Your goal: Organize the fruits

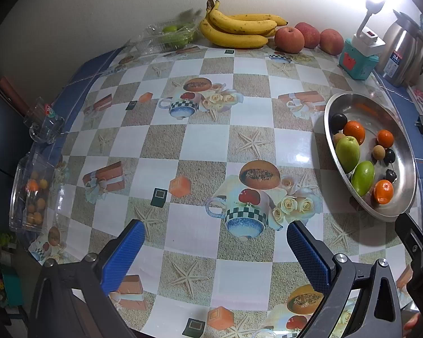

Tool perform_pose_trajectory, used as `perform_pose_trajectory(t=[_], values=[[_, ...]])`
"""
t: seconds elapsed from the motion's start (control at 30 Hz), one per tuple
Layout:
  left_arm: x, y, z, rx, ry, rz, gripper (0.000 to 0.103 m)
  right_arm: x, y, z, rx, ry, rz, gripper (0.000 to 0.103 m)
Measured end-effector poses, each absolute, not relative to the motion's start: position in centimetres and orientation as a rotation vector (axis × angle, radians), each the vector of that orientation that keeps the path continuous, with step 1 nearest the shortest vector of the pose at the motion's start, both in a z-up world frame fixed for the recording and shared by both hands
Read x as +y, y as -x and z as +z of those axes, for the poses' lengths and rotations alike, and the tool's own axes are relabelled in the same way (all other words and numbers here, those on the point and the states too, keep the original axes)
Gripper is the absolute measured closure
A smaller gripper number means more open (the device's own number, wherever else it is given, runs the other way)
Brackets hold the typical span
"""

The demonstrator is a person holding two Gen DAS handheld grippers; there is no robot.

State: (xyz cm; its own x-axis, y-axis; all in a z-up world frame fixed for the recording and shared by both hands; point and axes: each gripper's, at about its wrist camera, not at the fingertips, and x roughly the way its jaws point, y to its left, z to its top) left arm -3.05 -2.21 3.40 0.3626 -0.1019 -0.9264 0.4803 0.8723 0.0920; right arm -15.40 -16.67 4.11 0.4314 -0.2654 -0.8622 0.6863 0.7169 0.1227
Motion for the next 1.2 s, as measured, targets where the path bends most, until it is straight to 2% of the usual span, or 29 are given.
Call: perform_pose_trajectory(t=[1.2], values=[[-2.54,3.36,3.88,1.118,-0.395,-0.412,0.001,-16.54,15.30,3.77,0.960,-0.517,-0.626,0.003]])
